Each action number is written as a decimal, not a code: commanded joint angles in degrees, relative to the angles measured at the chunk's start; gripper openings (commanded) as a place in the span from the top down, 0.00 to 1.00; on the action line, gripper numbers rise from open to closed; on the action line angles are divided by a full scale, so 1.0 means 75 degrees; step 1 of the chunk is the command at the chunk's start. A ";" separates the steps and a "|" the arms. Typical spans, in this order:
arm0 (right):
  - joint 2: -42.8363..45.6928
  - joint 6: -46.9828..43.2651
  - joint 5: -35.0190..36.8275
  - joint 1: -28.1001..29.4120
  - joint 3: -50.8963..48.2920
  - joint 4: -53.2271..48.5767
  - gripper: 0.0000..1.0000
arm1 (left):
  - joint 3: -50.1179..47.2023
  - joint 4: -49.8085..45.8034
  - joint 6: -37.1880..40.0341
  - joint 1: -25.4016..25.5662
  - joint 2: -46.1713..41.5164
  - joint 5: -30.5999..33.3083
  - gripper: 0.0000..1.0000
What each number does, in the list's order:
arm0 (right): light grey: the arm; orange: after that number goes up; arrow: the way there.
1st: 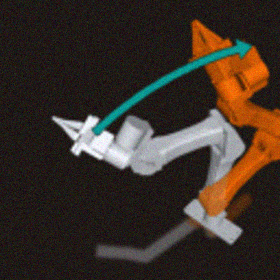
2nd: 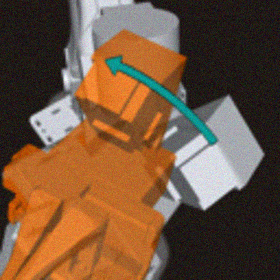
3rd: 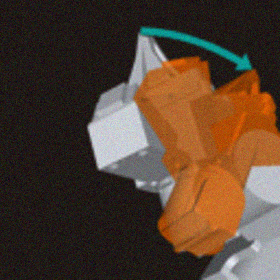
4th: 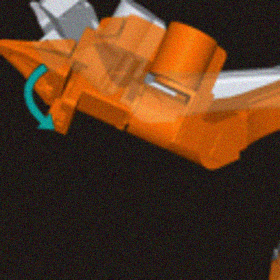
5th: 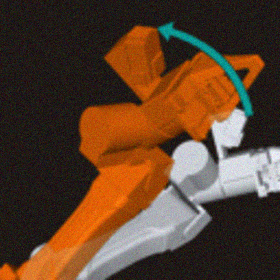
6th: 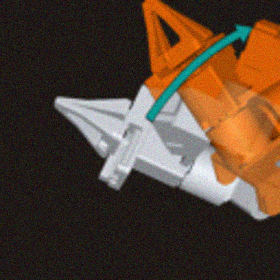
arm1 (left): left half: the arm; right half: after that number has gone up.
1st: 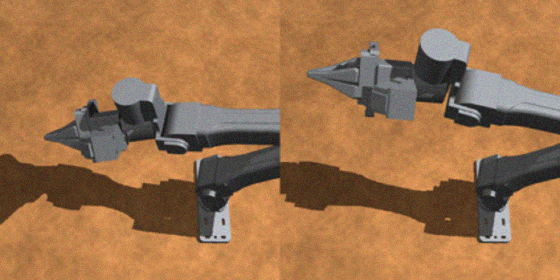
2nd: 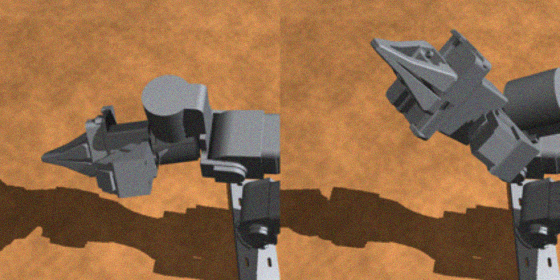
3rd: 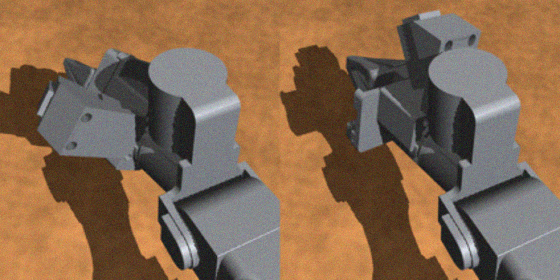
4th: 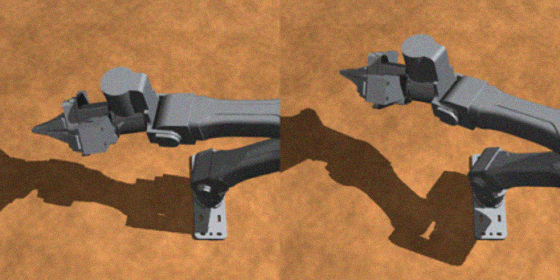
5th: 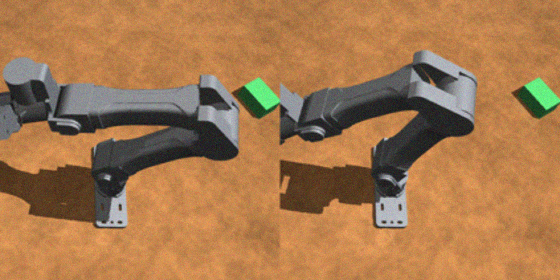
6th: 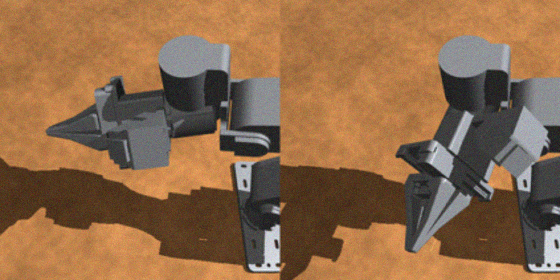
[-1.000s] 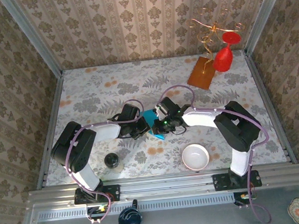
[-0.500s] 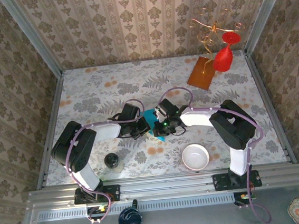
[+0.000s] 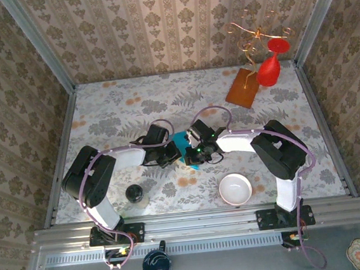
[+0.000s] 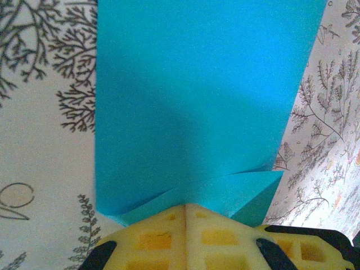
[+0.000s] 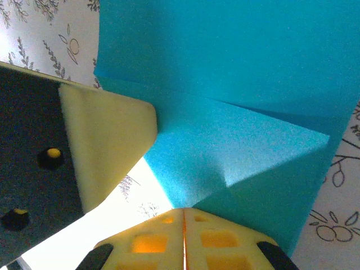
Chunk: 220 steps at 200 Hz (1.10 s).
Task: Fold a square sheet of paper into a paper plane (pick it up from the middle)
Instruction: Third fold the triangle at the center of the table.
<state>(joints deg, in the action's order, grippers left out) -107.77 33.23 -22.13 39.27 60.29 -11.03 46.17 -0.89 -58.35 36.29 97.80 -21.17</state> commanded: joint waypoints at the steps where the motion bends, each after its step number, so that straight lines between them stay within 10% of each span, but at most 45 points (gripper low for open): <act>1: -0.0222 -0.0083 0.0287 0.0037 0.0060 -0.0501 0.90 | 0.0179 -0.0386 0.0256 0.0001 0.0177 -0.0029 0.92; 220: 0.0937 -0.0269 -0.0055 -0.0097 -0.0847 -0.0919 0.86 | 0.0183 -0.0808 0.0444 -0.0152 0.0475 0.0174 0.93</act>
<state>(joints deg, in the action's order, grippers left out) -103.90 32.75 -22.57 38.83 56.27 -13.89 47.51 -2.13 -56.71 35.88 99.18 -22.00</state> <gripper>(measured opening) 0.138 0.074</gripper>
